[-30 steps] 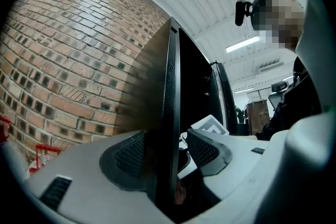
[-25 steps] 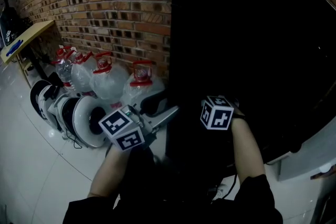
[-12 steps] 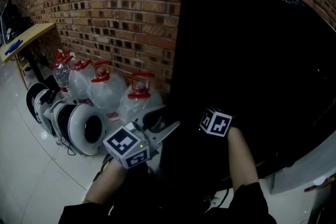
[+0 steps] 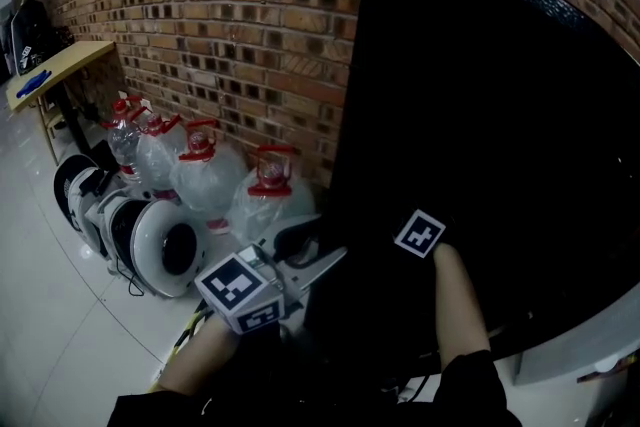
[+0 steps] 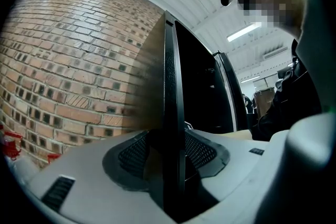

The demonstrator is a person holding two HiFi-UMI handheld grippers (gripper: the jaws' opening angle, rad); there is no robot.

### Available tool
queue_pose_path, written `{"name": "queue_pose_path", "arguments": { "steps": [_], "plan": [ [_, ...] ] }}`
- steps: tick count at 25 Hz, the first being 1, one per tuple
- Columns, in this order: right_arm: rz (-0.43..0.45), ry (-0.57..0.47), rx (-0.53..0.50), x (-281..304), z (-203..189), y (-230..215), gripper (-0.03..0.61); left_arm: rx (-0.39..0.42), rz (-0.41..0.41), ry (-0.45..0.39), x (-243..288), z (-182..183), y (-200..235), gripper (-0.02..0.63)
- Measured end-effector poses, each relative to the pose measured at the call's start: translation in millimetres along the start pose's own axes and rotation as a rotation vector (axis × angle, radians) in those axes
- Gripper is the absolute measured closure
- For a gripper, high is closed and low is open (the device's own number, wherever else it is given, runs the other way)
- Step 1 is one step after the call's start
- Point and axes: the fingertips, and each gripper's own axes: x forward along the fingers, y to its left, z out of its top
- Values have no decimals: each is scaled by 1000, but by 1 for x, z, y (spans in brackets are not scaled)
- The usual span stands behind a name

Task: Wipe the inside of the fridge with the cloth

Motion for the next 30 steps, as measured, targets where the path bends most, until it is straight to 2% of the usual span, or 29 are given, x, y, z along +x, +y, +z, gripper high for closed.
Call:
{"name": "queue_pose_path", "arguments": {
  "steps": [5,10,25,30],
  "plan": [
    [-78,10,60,6,-7,-20,497,4,7,-2,0,0,1,400],
    [-187,30,171,11,-19,-42,497,1,15,-2,0,-1,-1,400],
    [-370,85,459,25,-48,-89,497,28,30,-5,2,-4,0,399],
    [-389,89,474,25,-50,-90,497,35,35,-11,0,-4,0,399]
  ]
}}
